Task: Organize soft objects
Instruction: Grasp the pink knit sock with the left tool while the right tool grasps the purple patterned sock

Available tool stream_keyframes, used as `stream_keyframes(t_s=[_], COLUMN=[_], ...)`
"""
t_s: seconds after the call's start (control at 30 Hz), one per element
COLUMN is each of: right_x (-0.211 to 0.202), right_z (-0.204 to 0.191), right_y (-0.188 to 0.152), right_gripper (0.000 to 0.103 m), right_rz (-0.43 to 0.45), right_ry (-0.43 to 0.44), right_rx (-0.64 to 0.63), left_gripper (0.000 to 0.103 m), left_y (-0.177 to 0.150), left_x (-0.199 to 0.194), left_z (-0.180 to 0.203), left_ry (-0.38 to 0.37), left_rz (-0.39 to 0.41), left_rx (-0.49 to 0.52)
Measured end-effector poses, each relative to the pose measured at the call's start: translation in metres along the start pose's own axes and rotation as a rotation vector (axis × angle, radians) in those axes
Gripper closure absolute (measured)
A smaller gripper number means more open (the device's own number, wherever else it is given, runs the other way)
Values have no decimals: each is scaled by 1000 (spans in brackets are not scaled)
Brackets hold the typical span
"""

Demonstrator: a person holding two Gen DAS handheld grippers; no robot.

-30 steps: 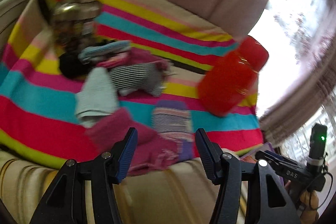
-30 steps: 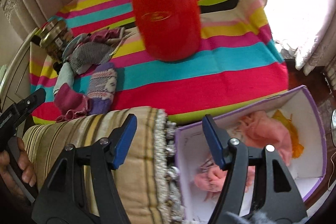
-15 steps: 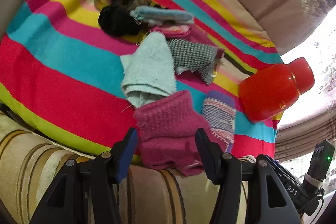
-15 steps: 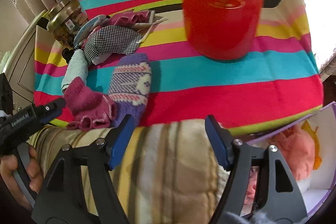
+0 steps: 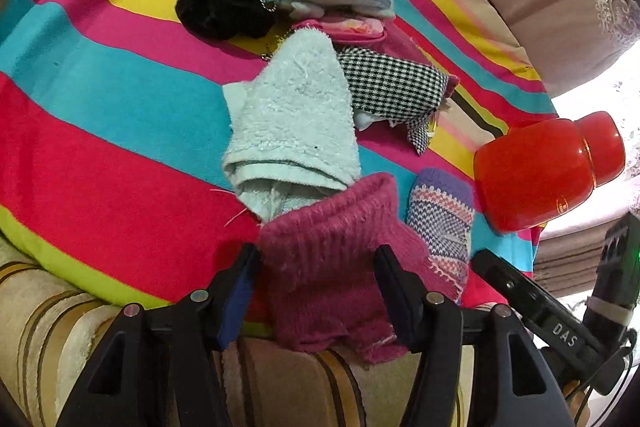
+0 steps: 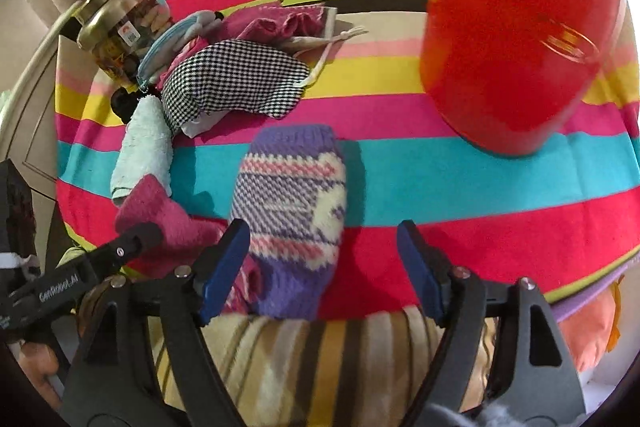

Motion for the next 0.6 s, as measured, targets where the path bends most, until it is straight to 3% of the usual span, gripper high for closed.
stream_keyframes(t_s=[0.3, 0.5, 0.6], right_x=[17, 26, 31], right_z=[-18, -23, -23], right_y=[15, 20, 22], right_gripper=[24, 24, 24], right_rz=[-23, -37, -48], right_ry=[-48, -75, -80], right_rx=[-40, -53, -56], left_gripper=[44, 58, 74], left_y=[6, 7, 5], left_x=[1, 4, 7], left_z=[5, 7, 10], left_ry=[-24, -28, -25], left_rz=[10, 6, 0], left_rx=[40, 52, 70])
Point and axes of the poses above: each gripper's, at about its wrist camera, not at the fingertips, and x roughly the way its jaws point, z to its right, y to its top, the point moved 7 cm from there along x, roughly the way its jaws point, and after that the axes turned 13 degrees about -z, right-handed, at the moved point
